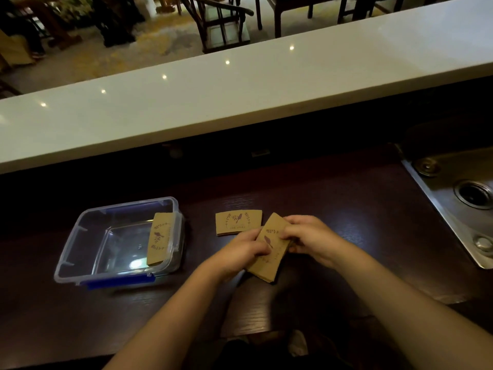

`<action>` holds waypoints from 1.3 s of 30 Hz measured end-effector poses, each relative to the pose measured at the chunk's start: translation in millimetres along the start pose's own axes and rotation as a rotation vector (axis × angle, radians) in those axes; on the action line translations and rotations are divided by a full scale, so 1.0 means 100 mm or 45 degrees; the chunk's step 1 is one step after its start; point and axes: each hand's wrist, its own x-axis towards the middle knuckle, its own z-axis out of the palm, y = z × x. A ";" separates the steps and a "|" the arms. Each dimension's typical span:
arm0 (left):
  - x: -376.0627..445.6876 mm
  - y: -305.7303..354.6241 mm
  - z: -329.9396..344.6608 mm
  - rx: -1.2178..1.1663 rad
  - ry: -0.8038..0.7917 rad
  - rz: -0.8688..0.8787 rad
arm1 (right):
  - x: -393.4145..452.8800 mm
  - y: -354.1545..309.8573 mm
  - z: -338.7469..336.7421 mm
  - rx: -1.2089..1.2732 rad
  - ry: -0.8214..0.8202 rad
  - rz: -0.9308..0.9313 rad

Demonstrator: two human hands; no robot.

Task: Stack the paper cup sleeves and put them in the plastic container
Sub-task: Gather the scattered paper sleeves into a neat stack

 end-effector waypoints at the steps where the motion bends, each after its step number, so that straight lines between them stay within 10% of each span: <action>1: 0.00 0.01 -0.06 0.091 0.012 0.001 | 0.02 -0.01 0.03 0.003 -0.017 -0.002; 6: -0.01 -0.05 -0.41 0.863 0.433 0.197 | 0.21 -0.03 0.29 0.169 0.140 0.047; 20: 0.49 -0.09 -1.03 1.642 0.334 0.306 | 0.73 -0.09 0.74 -0.263 0.571 0.049; 39: 0.68 0.01 -1.23 1.175 0.161 -0.049 | 0.95 -0.13 0.52 -0.894 0.279 -0.085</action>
